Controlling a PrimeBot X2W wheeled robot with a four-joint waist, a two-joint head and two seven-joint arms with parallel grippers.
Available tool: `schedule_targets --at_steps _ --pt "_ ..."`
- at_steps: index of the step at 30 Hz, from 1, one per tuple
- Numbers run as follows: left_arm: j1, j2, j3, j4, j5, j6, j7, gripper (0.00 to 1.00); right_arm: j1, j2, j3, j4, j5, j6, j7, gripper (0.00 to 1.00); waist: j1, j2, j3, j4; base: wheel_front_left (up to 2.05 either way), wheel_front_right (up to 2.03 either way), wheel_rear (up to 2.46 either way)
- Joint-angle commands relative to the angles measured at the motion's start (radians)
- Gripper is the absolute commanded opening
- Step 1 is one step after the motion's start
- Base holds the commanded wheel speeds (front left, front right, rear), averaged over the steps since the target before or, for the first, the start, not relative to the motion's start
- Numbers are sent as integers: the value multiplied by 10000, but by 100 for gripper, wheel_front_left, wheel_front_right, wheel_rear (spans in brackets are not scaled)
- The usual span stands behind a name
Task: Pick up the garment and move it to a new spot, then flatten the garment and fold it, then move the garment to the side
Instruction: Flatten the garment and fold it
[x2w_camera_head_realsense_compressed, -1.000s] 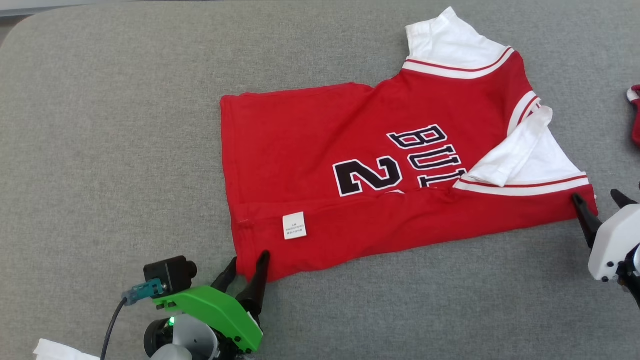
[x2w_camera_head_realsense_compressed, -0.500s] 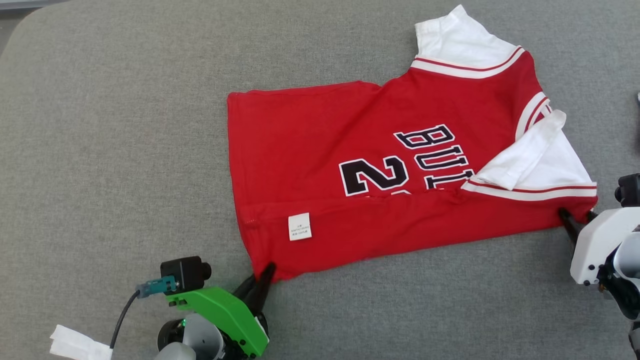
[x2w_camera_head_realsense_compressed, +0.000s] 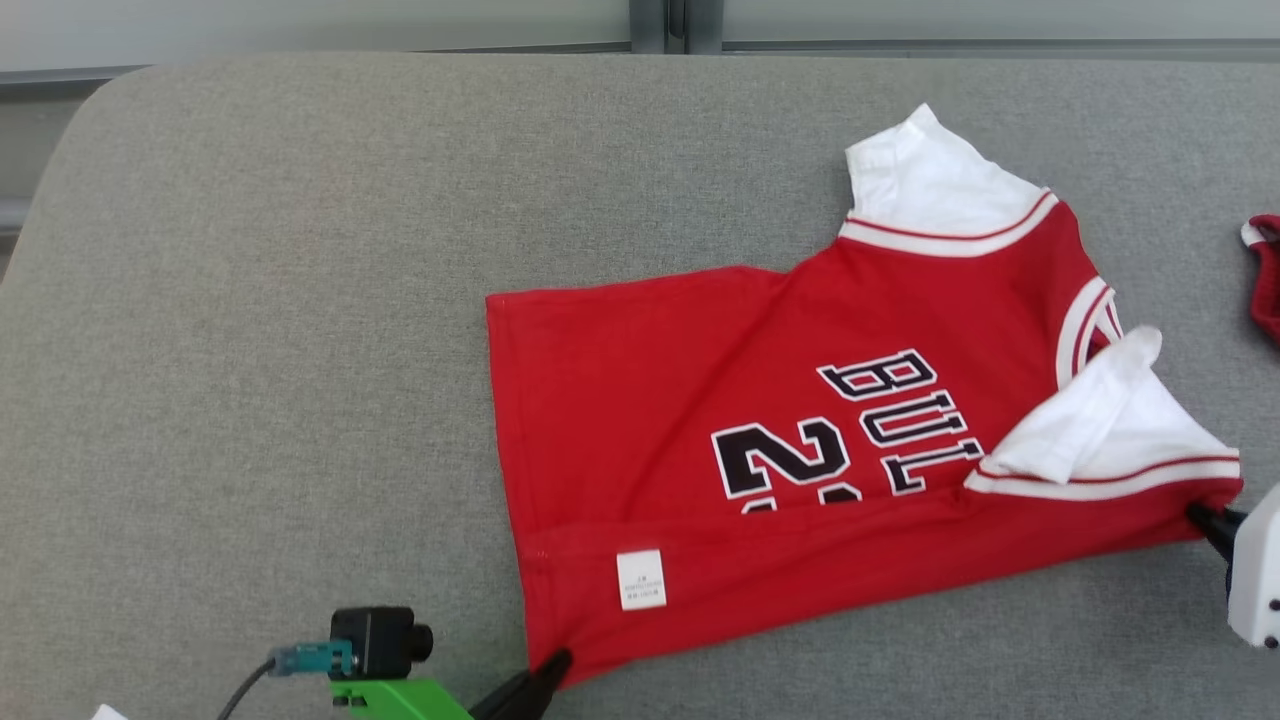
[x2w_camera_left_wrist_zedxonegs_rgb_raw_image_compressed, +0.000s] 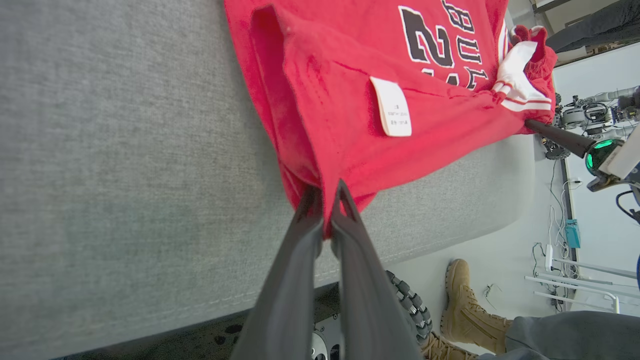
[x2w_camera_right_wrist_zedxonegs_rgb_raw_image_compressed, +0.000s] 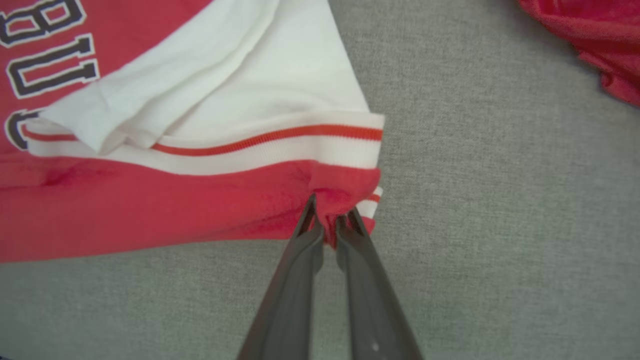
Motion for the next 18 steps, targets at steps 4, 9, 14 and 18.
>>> schedule_targets --at_steps 4,9,14,18 --pt "633 16 42 -195 -55 456 -166 31 761 35 -314 -378 311 -24 557 0 0 -1 204 -10 0 0 0" --pt "360 -329 14 147 473 684 -775 100 735 309 -562 -327 -202 -23 352 100 0 -1 364 11 0 0 0" --pt "225 64 546 -267 666 819 -1196 100 302 -23 -1042 -1464 151 -19 437 100 0 -1 551 9 0 0 0" --pt "-758 375 975 -461 1110 966 -1287 100 -984 -405 -1346 -2625 150 -21 713 100 0 -1 1227 100 0 0 0"
